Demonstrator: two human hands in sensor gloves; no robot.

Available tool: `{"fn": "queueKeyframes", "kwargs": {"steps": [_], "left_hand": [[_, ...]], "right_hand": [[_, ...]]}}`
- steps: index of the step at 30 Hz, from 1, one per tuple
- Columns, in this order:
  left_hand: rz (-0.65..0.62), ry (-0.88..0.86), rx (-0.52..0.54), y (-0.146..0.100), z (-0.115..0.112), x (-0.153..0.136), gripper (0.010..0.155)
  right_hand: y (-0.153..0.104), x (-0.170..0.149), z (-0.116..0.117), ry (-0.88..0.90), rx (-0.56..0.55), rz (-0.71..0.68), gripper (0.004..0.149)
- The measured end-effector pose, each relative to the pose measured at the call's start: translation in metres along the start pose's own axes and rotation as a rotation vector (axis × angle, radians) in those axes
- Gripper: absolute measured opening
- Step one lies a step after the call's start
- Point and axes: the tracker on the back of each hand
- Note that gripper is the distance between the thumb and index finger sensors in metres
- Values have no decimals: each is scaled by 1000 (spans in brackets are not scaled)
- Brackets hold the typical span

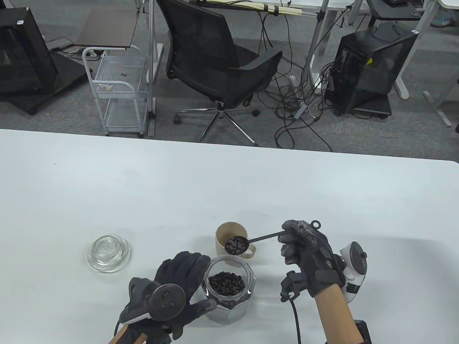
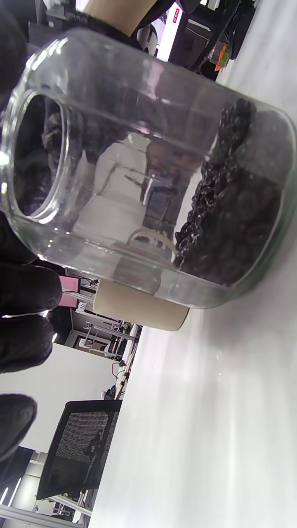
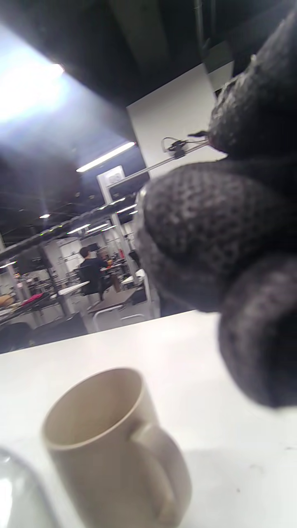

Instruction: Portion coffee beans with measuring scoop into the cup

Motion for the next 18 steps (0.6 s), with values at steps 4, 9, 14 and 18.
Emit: {"fn": "queueKeyframes", "kwargs": {"steps": [4,9,14,18], "left_hand": [[-1,1,2,0,0,0,96],[-1,4,1,0,0,0,96],[-2,5,-1,0,1,0,96],[-4,9,1,-1,1,0,95]], "right_hand": [[7,-9,-10,-8,-131,-2,43],[15,-18,-12,-71,-199,-20,44],[15,-21,-2,-172,-219,-97,44],[12,-18,5,-286,-236,-199,44]]}}
Point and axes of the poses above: the tracker on the back of each hand, its own x axis roughly to the thumb side, its own y axis roughly from the wrist to the fingertips, z = x × y, and after that the axes turned 11 degrees about z, right-handed
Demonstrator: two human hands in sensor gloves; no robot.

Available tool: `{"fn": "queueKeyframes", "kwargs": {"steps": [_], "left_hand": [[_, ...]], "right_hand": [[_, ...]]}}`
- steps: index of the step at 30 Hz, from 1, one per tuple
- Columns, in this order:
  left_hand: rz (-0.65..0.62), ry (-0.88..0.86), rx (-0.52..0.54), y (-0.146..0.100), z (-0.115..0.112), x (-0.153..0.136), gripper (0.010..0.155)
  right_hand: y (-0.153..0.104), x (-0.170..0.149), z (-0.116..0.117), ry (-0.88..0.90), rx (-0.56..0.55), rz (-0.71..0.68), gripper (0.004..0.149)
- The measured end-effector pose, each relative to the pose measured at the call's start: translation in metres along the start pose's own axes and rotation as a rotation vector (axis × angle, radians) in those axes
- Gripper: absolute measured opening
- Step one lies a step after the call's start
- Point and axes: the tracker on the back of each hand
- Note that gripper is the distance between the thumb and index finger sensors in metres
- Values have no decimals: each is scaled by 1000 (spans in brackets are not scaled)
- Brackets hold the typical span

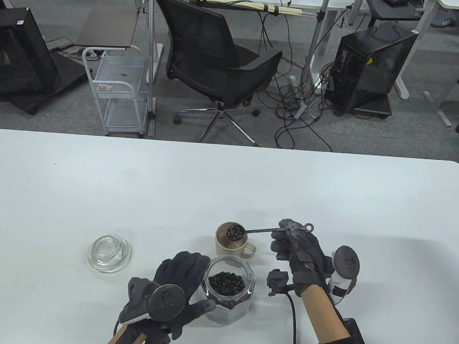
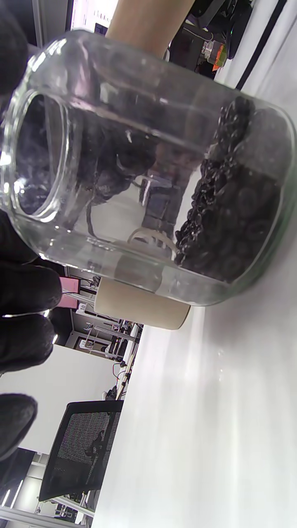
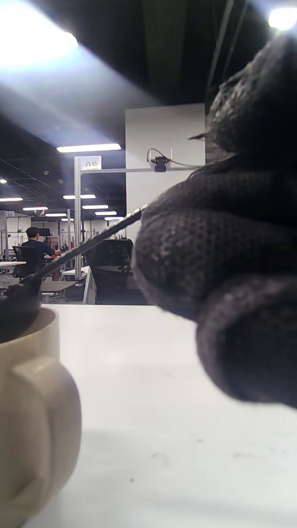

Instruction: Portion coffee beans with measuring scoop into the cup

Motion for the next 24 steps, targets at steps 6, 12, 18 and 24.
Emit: {"fn": "queueKeyframes", "kwargs": {"steps": [6,12,18,24], "left_hand": [[-1,1,1,0,0,0,95],[-2,5,2,-1,0,0,95],[-2,7,3,-1,0,0,95],[-2,7,1,-1,0,0,95]], "right_hand": [[-10,21,11,-254,88,-370,44],[-35,43,27,-618,113,-776,44],[-41,42,31,-577,87,-802,44],[-43,51,11,-306,-38,-737,45]]}}
Point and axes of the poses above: the tracker on the back of each hand, its own x axis roughly to the thumb side, its own y axis roughly from the wrist to the fingertips, z = x × y, and after that the axes turned 11 degrees about z, right-handed
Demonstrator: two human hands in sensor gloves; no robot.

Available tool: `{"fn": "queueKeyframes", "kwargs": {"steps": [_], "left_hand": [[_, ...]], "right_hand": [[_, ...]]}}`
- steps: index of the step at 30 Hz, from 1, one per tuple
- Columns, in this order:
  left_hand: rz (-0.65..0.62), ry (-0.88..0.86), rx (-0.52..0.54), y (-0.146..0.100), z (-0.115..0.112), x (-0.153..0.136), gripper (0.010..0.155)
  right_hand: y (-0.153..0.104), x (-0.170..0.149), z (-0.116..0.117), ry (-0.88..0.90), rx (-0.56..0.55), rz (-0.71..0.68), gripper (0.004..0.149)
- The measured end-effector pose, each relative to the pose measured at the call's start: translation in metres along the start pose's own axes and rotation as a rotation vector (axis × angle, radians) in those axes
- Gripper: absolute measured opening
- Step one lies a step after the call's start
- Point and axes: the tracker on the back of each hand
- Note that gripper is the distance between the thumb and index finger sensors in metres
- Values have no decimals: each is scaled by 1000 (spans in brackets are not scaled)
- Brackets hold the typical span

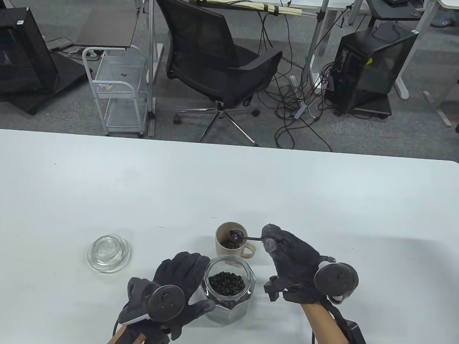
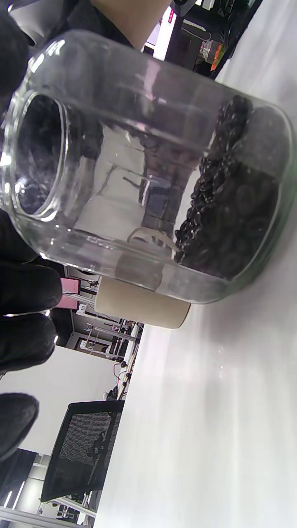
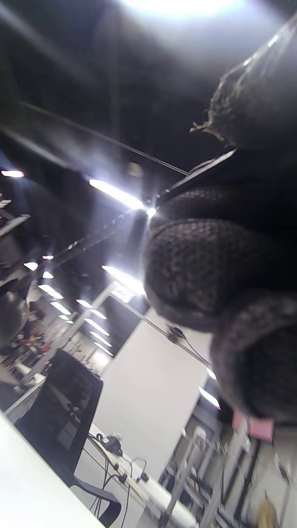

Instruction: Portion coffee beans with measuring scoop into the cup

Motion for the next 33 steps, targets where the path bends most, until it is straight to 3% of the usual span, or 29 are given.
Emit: {"fn": "queueKeyframes", "kwargs": {"steps": [3,5,7,10,13,15,16,33], "left_hand": [[0,2,2,0,0,0,95],[0,2,2,0,0,0,95],[-1,2,2,0,0,0,95],[0,1,1,0,0,0,95],[0,1,1,0,0,0,95],[-1,1,1,0,0,0,95],[-1,1,1,0,0,0,95],[0,2,1,0,0,0,94]], "right_hand": [[4,-5,-15,220,-84,154,44],[6,-10,-21,389,-74,249,43],[9,-13,-25,543,-56,252,44],[11,-16,-27,639,-5,295,44],[11,-14,-26,576,14,276,44],[12,-10,-25,513,48,245,62],[12,-8,-23,474,73,232,43],[-10,44,28,-183,429,-123,42]]}}
Point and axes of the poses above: the tracker on the back of each hand, its own x axis roughly to the thumb side, its own y axis roughly from the wrist to the fingertips, z = x × y, and after that the axes turned 11 degrees about z, right-handed
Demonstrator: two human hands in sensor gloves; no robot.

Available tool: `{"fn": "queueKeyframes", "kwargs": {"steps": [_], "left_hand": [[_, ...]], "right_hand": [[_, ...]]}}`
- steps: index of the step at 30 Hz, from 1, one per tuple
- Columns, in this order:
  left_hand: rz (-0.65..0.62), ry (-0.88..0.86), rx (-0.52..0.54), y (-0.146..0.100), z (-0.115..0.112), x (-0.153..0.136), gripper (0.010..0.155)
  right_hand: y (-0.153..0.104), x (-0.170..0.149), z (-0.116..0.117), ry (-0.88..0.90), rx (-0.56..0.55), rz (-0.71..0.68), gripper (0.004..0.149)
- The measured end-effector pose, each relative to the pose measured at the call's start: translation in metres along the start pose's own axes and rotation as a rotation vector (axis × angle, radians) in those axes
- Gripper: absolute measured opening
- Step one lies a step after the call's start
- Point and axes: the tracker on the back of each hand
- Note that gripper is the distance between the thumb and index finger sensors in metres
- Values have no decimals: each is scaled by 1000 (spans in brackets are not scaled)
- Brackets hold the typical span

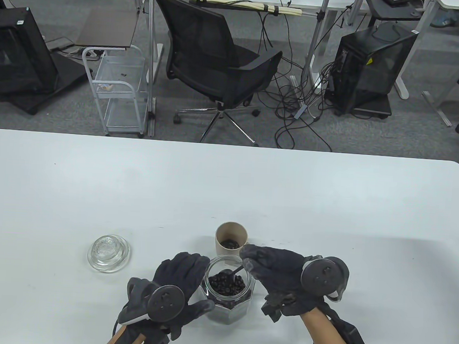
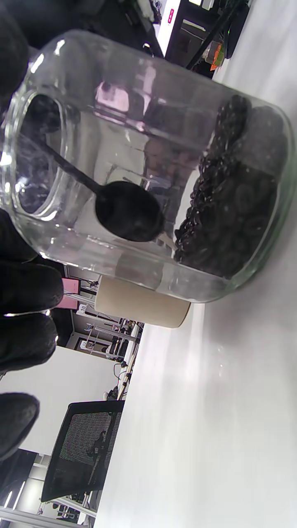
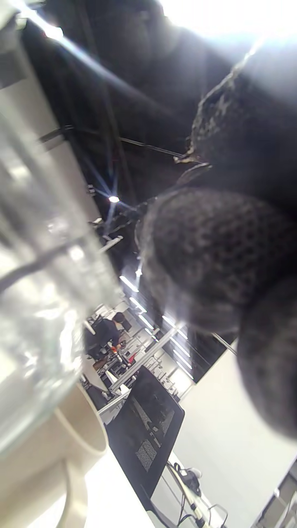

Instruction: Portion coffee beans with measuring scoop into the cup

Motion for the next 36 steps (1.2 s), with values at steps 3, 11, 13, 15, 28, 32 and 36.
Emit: {"fn": "queueKeyframes", "kwargs": {"steps": [3,11,13,15,28,32,36], "left_hand": [[0,1,0,0,0,0,94],[0,1,-1,0,0,0,94],[0,2,-1,0,0,0,94],[0,3,1,0,0,0,94],[0,6,3,0,1,0,94],[0,6,3,0,1,0,94],[-1,8,5,-1,1,0,94]], "right_hand": [[-1,4,9,-80,72,17,42],[0,-2,17,31,155,146,42],[0,-6,16,81,154,191,42],[0,-10,16,129,160,233,42],[-4,-35,9,428,117,499,42],[-7,-50,8,538,93,604,42],[-11,-68,10,679,73,715,42]]}}
Point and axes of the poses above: the tracker on the back of each hand, its own x axis roughly to the thumb side, its own y axis roughly from the wrist to the fingertips, z = x × y, and after that the axes turned 11 degrees about z, right-handed
